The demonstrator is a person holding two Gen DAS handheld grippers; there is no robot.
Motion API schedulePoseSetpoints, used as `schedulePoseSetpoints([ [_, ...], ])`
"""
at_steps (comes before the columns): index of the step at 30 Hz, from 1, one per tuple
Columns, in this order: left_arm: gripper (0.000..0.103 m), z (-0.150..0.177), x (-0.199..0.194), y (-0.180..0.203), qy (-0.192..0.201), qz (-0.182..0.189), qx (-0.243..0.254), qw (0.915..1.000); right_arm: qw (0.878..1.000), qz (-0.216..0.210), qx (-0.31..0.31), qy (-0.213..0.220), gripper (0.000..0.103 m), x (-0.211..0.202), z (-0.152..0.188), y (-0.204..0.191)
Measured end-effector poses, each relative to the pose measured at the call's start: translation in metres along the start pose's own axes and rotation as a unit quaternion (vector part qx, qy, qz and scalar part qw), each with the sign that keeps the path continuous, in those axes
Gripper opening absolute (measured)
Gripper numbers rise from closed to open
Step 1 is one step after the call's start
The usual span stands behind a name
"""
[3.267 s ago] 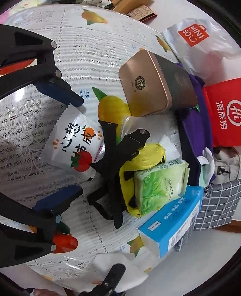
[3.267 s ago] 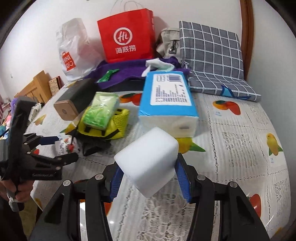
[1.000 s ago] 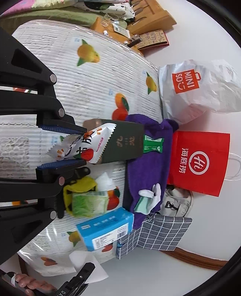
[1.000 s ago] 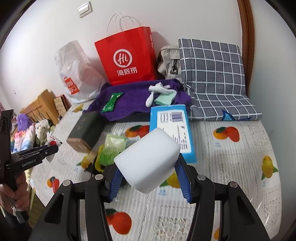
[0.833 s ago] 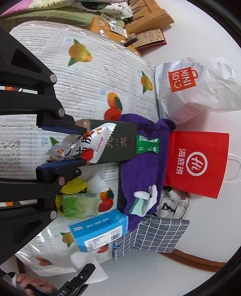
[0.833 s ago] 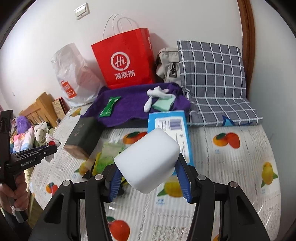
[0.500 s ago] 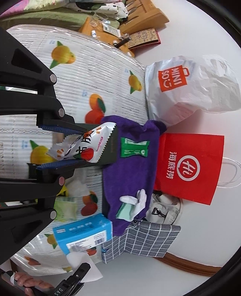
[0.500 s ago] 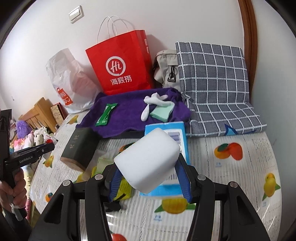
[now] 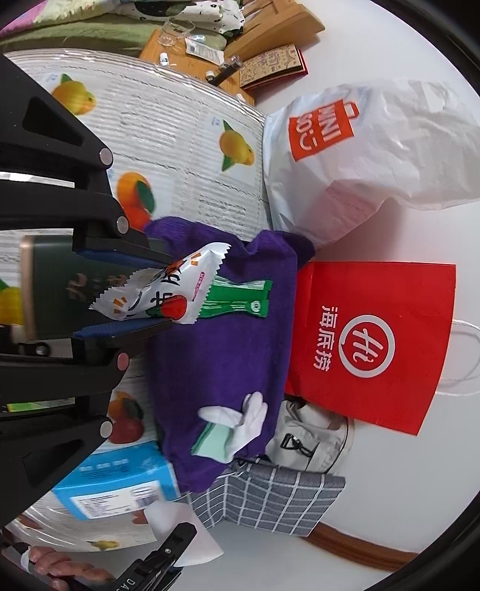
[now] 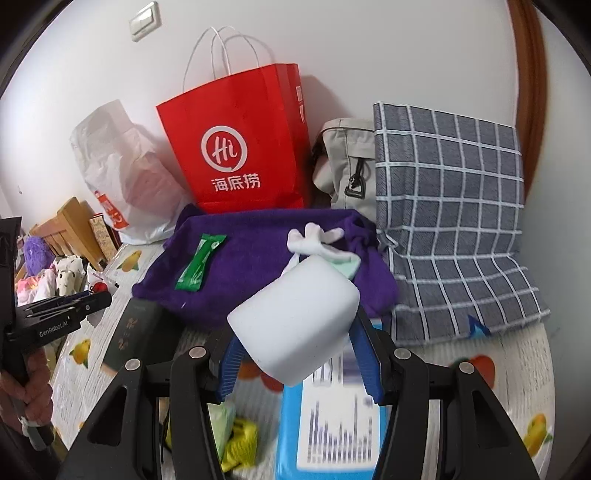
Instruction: Organize soft objects
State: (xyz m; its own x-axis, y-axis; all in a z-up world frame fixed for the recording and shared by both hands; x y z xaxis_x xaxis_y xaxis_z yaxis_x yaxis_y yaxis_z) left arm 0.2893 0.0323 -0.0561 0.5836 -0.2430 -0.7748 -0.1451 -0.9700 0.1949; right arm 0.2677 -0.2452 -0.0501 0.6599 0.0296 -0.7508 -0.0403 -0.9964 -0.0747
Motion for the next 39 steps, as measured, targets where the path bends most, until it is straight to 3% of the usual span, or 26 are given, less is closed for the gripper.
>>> schedulePoseSetpoints([
  [12, 0.025, -0.049, 0.053, 0.006, -0.013, -0.013, 0.005, 0.9998, 1.000, -0.002, 0.003, -0.016, 0.054, 0.058, -0.053, 0.001],
  [24, 0.025, -0.063, 0.113, -0.011, -0.064, -0.014, -0.017, 0.9977, 0.992, 0.001, -0.069, -0.109, 0.054, 0.126, -0.035, -0.009],
  [30, 0.026, -0.061, 0.134, -0.012, -0.088, -0.013, -0.006, 0.9960, 0.990, 0.006, -0.081, -0.116, 0.056, 0.139, -0.026, -0.014],
  [32, 0.027, -0.060, 0.140, -0.016, -0.098, -0.010, -0.015, 0.9951, 0.990, 0.004, -0.084, -0.110, 0.058, 0.139, -0.024, -0.017],
  [36, 0.028, -0.057, 0.149, -0.023, -0.112, -0.003, -0.028, 0.9933, 0.991, -0.020, -0.089, -0.098, 0.080, 0.142, -0.022, -0.024],
  [39, 0.029, -0.058, 0.153, -0.022, -0.113, -0.001, -0.027, 0.9932, 0.991, -0.030, -0.099, -0.090, 0.081, 0.140, -0.022, -0.032],
])
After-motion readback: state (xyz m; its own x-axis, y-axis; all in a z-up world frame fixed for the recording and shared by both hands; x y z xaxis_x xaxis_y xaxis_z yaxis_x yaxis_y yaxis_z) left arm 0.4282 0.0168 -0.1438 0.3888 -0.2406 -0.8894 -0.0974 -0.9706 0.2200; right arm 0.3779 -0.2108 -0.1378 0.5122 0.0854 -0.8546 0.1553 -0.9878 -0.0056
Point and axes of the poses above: each gripper's, at about its wrist camera, not at the fingertips, and x roughly the way its jaws point, y to its right, z to its underside, the point moved 1 cm from there along x, roughly the way its jaws point, and after that the axes turned 8 degrees about z, right-handed, at the moved point
